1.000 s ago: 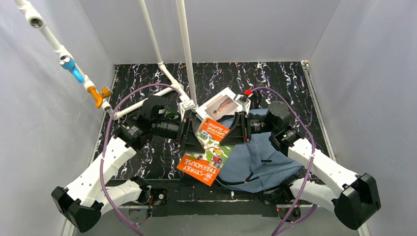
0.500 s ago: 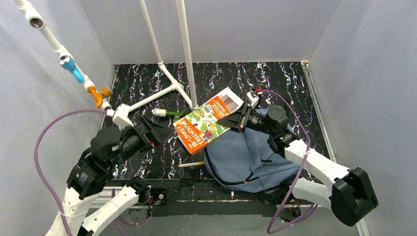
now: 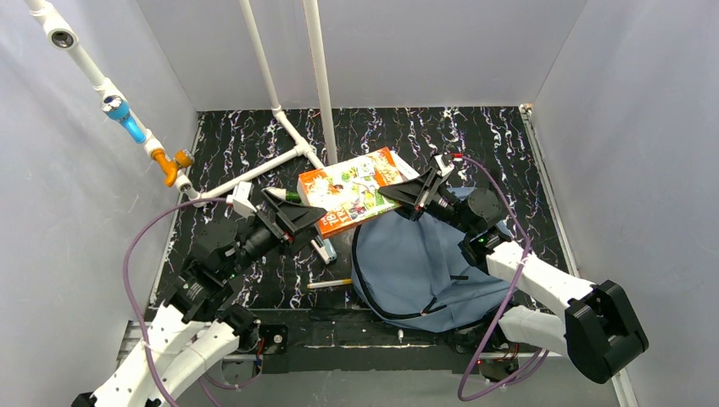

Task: Pack the student bag
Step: Pick up the book from the center of the board.

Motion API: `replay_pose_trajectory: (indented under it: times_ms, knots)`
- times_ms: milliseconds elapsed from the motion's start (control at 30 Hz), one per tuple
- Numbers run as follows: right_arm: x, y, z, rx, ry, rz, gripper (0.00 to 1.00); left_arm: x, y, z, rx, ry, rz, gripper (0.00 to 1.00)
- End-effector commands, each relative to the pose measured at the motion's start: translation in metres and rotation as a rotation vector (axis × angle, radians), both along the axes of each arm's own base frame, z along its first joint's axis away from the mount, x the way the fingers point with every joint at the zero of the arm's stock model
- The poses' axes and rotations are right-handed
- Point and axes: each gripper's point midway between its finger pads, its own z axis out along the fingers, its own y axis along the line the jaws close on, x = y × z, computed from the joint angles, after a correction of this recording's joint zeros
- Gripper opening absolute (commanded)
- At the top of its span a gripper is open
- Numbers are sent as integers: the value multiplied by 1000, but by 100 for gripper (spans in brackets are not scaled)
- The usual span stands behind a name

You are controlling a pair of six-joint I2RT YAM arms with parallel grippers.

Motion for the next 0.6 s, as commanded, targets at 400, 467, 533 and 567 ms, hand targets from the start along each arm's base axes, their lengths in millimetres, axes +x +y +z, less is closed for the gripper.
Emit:
replay_pose_trajectory:
  times_ms: [400,467,533,567]
  knots:
    - [-15,-8,38,114,-104,-12,1,20,-22,18,-101,-93,-37,64]
    - [-18,-6,37,121,-92,-17,1,23,-22,14,-90,-90,-24,57]
    - [-19,-3,35,113,-91,-24,1,27,-20,10,-68,-102,-10,47]
    - [-20,-1,33,101,-91,-22,1,28,-19,9,-60,-107,-3,40]
